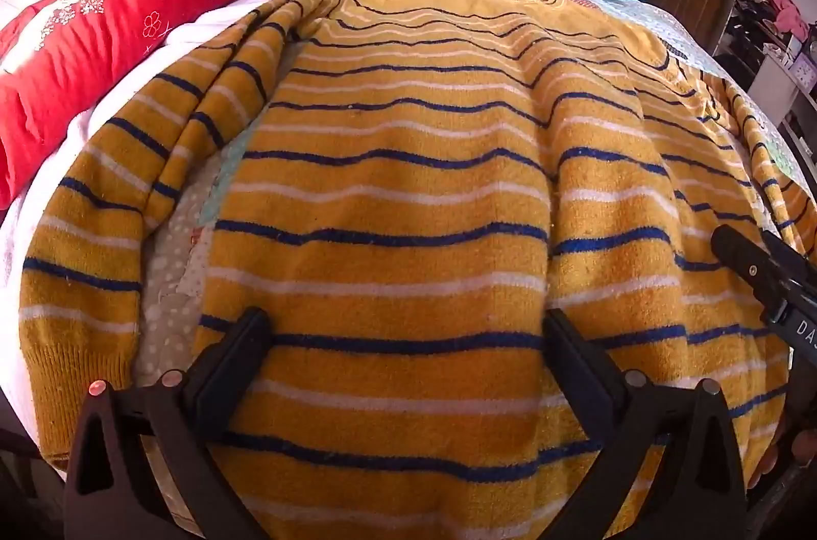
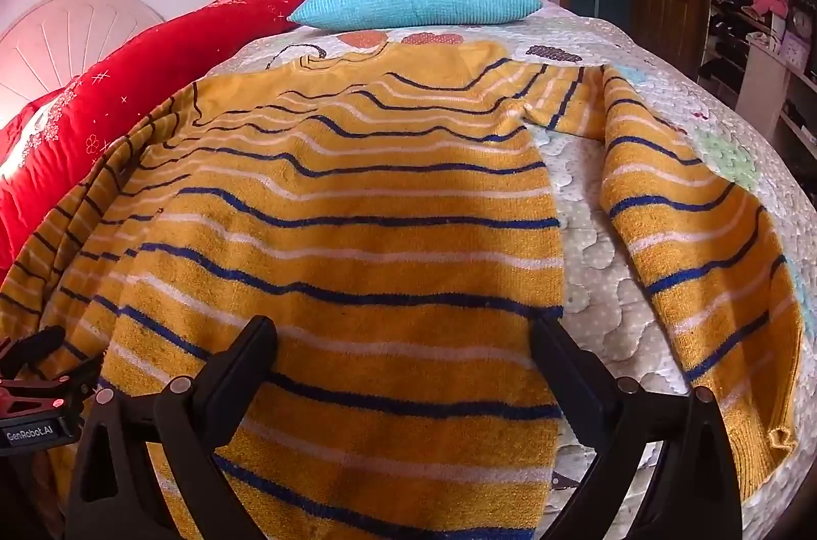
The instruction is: Fold small clothes
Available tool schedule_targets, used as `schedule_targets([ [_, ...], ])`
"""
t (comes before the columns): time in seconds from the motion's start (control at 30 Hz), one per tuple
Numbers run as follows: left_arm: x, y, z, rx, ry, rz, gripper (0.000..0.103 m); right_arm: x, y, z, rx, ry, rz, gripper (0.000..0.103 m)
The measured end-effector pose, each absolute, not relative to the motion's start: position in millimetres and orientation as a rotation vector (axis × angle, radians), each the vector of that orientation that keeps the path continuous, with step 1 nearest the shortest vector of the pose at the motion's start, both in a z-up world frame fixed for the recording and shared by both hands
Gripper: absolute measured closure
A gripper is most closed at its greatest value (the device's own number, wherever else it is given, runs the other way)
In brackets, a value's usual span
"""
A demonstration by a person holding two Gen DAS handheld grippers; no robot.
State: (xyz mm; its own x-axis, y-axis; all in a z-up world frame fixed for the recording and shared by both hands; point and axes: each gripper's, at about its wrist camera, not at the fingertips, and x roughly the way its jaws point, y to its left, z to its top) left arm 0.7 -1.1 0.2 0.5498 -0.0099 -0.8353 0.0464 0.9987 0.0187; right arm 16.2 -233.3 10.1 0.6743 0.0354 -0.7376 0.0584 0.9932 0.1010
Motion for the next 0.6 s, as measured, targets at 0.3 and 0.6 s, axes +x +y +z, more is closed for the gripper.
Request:
schedule_targets([
  [0.3,-3.1,3.9,7.8,0.015,0.957,-0.042,0.000,11.1,-239.6,13.0,0.160,0.796,0.008,0.002],
  [0.6,-9.3,-6.5,-1.0,0.049,0.904,-0.031,0.000,16.3,-230.5,11.7,0.117,0.813,-0.022,0.002],
])
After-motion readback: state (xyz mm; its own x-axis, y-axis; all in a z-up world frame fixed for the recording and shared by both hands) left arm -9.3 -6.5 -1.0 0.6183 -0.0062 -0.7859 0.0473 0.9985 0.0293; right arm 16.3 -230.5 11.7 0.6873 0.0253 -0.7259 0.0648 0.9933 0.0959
